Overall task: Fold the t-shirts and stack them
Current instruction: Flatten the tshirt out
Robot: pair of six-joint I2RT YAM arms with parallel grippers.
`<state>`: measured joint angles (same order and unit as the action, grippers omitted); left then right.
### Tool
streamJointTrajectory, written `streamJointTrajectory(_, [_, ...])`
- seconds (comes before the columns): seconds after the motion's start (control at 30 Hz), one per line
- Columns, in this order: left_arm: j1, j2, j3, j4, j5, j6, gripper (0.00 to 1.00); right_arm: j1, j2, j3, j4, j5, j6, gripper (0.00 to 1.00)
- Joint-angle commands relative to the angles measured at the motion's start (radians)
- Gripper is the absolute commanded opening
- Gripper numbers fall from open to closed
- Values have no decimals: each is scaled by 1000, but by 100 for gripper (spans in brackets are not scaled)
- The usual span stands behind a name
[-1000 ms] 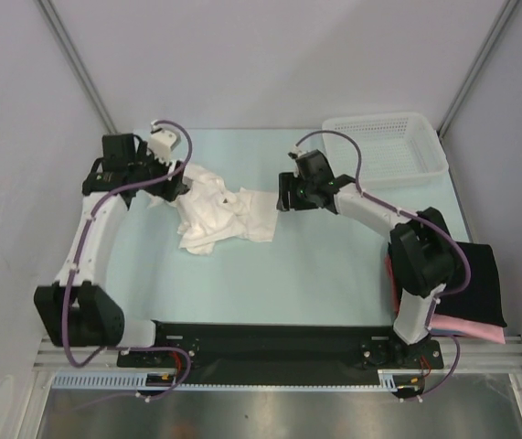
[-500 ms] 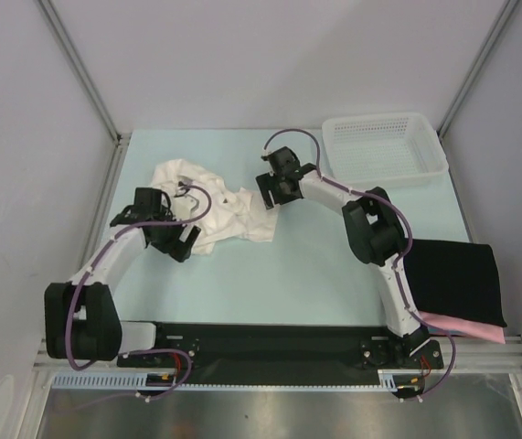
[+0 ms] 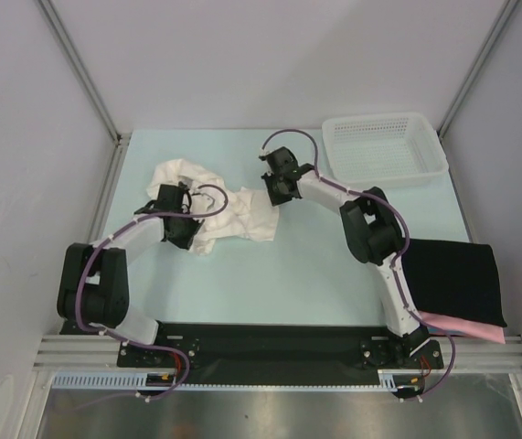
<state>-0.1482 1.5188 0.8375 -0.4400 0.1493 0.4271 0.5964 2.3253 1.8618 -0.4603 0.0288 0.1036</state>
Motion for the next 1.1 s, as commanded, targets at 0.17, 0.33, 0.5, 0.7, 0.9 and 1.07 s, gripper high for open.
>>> streamJointTrajectory(0.17, [115, -199, 246, -116, -142, 59, 0, -101, -384, -70, -4, 6, 71, 0])
streamJointTrajectory(0.33, [251, -305, 535, -313, -192, 160, 0, -93, -682, -70, 21, 46, 24, 0])
streamJointTrajectory(0.5, [256, -362, 837, -515, -130, 263, 0, -1, -952, -125, 98, 132, -36, 0])
streamJointTrajectory(0.7, [224, -378, 747, -678, 194, 325, 0, 16, -1107, -337, 160, 153, 14, 0])
streamJointTrajectory(0.9, [-149, -367, 330, -730, 254, 315, 31, -49, -1158, -548, 106, 210, 82, 0])
streamJointTrajectory(1.07, [-381, -344, 144, -893, 344, 412, 54, -112, -1221, -653, 58, 244, 111, 0])
